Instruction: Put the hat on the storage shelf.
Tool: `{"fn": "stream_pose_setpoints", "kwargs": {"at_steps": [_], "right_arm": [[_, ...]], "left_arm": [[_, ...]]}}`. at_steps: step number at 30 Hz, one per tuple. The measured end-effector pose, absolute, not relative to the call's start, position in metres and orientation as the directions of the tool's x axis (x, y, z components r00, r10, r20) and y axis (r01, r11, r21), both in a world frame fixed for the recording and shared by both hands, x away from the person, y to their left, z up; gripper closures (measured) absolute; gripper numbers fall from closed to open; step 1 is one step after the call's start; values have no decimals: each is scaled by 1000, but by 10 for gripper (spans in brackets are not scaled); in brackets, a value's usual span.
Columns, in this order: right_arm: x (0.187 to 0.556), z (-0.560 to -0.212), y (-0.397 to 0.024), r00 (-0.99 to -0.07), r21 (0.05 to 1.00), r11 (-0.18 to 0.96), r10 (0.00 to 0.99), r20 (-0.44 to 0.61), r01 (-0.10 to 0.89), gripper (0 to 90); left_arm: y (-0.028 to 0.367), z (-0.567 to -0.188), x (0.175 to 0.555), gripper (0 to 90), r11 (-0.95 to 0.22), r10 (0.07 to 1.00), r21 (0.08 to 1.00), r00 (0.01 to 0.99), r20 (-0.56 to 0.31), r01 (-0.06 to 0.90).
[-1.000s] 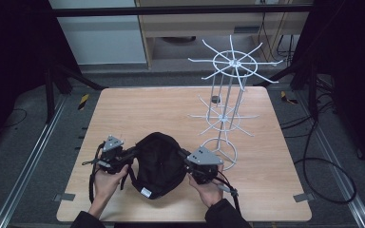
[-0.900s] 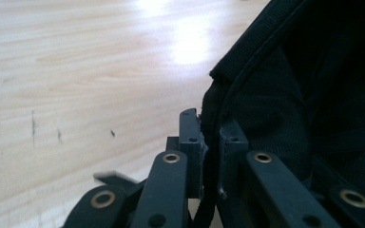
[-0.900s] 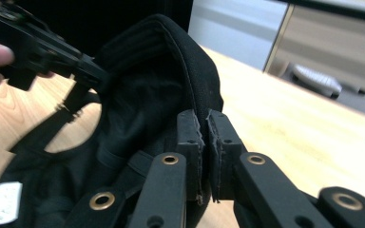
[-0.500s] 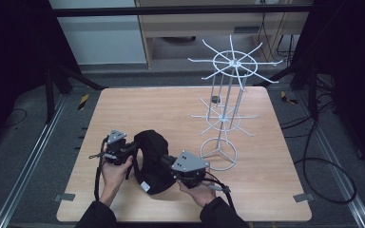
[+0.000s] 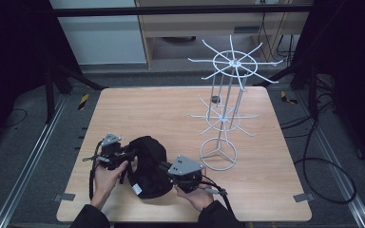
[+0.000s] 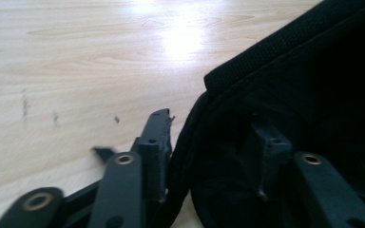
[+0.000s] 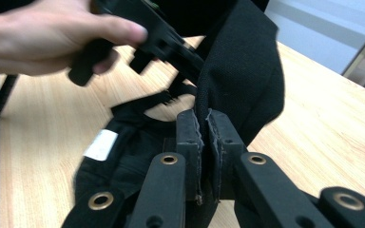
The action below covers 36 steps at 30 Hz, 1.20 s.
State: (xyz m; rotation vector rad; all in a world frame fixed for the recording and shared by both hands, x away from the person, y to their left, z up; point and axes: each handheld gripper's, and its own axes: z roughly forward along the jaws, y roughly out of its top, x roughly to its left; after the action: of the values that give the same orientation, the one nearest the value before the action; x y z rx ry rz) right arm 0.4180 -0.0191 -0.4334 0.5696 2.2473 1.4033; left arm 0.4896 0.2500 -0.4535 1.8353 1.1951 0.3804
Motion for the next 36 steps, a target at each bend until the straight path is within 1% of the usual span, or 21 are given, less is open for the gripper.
{"fn": "stream_pose_setpoints", "kwargs": {"at_steps": [3,6,8,9,10,11,13,14,17,21,23,30,31,35,36], "right_arm": [[418,-435,-18,-816,904,411,559,-146,120,849],[417,-434,-18,-795,901,415,586,-159,126,852],[420,-433,-21,-773,906,398,618,-148,145,853],[420,-433,-21,-773,906,398,618,-148,145,853],[421,-432,-23,-758,908,390,636,-147,151,854],[424,-429,-26,-729,913,379,666,-156,150,855],[425,-425,-29,-708,914,379,685,-170,147,855],[425,-425,-29,-708,914,379,685,-170,147,855],[426,-423,-33,-686,912,382,704,-184,148,855],[424,-425,-36,-668,912,382,720,-190,152,855],[424,-426,-38,-662,913,375,727,-182,162,854],[422,-426,-39,-671,916,365,723,-168,164,852],[421,-426,-39,-679,918,364,715,-167,158,851],[419,-426,-40,-698,922,359,698,-162,145,850],[418,-426,-40,-703,923,359,693,-161,142,850]], "left_arm": [[264,-450,478,506,-137,854,808,482,-197,573],[273,-447,470,504,-140,858,816,480,-183,561],[276,-445,467,526,-125,861,820,472,-190,558],[276,-445,467,538,-125,861,820,472,-190,558],[276,-444,466,538,-132,859,821,477,-185,556],[275,-441,463,560,-128,853,821,484,-194,556],[274,-439,461,589,-135,850,823,492,-190,552],[271,-435,457,589,-143,847,828,499,-180,542],[264,-424,444,630,-142,840,845,514,-173,516],[259,-405,428,635,-139,840,863,519,-158,486],[255,-397,420,636,-126,824,863,535,-184,490],[231,-391,423,570,-139,812,864,555,-180,483],[224,-390,428,566,-121,806,864,557,-202,489],[213,-389,434,528,-103,793,867,567,-225,488],[207,-389,438,518,-80,781,866,570,-253,494]]}}
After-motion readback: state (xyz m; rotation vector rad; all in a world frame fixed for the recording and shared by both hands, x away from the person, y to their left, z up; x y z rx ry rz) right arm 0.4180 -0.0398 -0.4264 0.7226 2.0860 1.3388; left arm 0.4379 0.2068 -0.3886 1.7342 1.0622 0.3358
